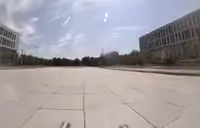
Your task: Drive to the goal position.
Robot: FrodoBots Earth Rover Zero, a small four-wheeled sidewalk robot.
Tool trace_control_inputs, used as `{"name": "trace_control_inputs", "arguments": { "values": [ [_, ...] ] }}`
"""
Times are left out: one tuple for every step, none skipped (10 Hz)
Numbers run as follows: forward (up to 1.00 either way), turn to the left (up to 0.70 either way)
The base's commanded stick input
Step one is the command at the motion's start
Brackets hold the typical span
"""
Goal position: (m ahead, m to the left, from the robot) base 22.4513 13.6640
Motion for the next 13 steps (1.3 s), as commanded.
{"name": "trace_control_inputs", "arguments": {
  "values": [
    [0.70, 0.00],
    [0.70, 0.00],
    [0.70, 0.00],
    [0.70, 0.00],
    [0.70, 0.00],
    [0.70, 0.00],
    [0.70, 0.00],
    [0.70, 0.00],
    [0.70, 0.00],
    [0.70, 0.00],
    [0.70, 0.00],
    [0.70, 0.00],
    [0.70, 0.00]
  ]
}}
